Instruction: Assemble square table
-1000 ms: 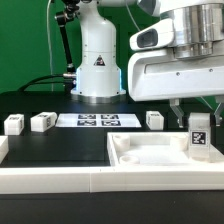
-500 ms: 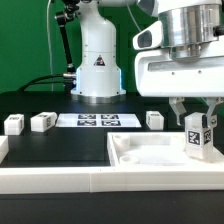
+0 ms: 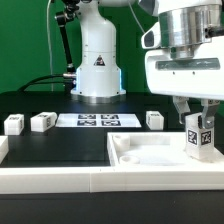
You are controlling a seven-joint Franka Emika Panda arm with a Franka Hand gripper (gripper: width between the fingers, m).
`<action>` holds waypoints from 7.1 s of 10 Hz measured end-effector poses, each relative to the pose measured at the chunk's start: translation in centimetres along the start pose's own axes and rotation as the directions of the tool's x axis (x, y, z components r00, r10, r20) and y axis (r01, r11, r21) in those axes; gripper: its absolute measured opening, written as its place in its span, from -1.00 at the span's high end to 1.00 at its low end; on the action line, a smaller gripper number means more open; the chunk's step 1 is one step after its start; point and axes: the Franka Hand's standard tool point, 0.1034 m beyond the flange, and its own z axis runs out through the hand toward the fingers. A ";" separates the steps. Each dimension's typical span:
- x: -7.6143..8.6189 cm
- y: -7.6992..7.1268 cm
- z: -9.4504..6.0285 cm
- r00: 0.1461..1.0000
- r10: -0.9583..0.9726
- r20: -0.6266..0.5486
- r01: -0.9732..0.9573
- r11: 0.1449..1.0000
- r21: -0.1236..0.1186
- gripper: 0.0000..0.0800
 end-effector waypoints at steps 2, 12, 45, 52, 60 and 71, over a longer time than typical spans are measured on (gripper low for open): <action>0.0 0.0 0.0 1.000 -0.017 0.002 0.017 1.000 0.000 0.02; -1.6 -0.3 0.4 0.691 -0.722 0.018 0.722 0.691 -0.013 -0.62; -1.7 0.5 0.6 1.000 0.007 -0.005 -0.007 1.000 0.001 -0.01; -1.7 0.3 0.4 0.754 -0.657 0.007 0.657 0.754 -0.011 -0.62; -1.4 0.3 0.5 0.286 -0.958 0.016 0.958 0.286 -0.034 -0.62; -1.2 0.4 0.6 0.614 -0.789 -0.012 0.789 0.614 -0.031 0.28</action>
Offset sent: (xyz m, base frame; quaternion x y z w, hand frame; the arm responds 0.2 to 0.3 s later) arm 0.0000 0.0000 0.0000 0.0000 0.0000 0.0000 1.0000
